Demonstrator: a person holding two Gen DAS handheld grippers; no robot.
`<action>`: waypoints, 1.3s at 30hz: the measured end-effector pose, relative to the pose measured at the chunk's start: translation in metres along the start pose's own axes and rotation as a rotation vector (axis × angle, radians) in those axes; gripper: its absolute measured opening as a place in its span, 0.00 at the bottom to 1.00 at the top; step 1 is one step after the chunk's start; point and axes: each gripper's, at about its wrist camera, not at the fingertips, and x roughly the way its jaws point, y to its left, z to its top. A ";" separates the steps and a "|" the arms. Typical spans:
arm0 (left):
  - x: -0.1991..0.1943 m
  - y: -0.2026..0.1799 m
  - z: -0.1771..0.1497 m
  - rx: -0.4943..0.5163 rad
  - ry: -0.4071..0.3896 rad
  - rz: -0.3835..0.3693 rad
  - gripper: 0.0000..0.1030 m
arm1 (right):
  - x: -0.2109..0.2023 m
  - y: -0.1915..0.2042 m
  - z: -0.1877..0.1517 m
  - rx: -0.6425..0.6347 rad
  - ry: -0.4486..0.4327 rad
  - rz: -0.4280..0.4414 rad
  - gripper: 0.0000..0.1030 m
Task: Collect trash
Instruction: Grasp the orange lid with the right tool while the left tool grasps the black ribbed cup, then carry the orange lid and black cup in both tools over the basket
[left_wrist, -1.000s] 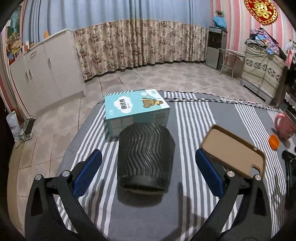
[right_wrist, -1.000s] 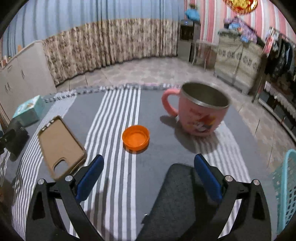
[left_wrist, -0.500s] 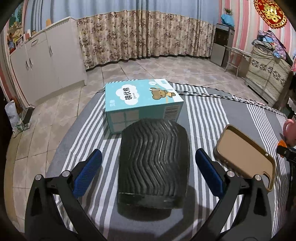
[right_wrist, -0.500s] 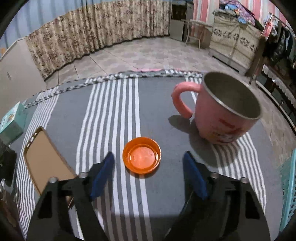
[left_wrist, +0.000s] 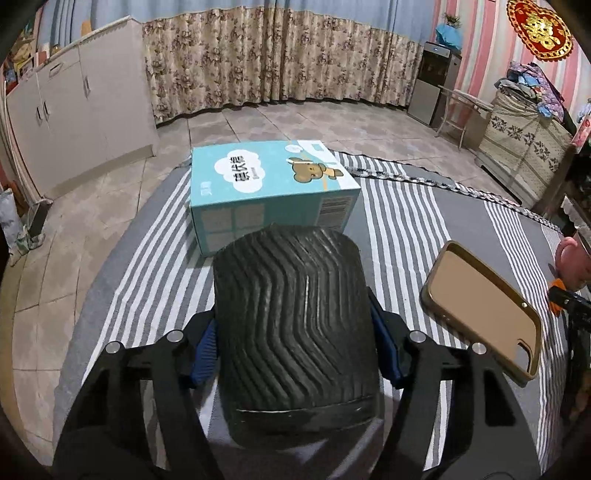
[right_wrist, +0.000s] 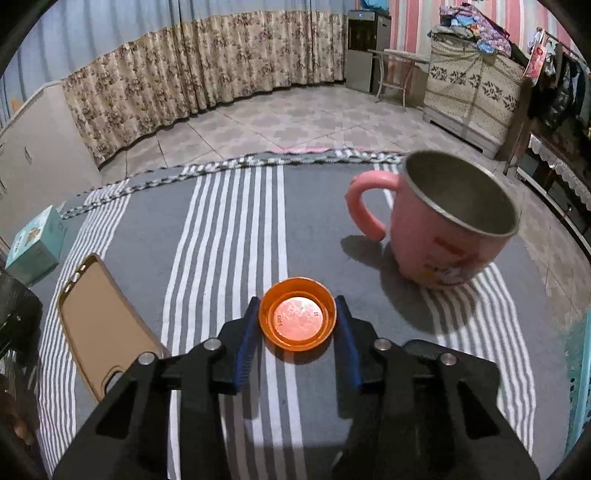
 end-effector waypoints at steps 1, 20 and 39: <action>-0.002 -0.001 -0.001 0.009 -0.004 0.011 0.64 | -0.004 -0.001 -0.001 -0.002 -0.009 0.004 0.39; -0.165 -0.101 -0.037 0.156 -0.286 -0.050 0.64 | -0.148 -0.092 -0.053 0.002 -0.233 0.043 0.39; -0.229 -0.275 -0.105 0.292 -0.318 -0.339 0.65 | -0.243 -0.234 -0.139 0.122 -0.346 -0.101 0.39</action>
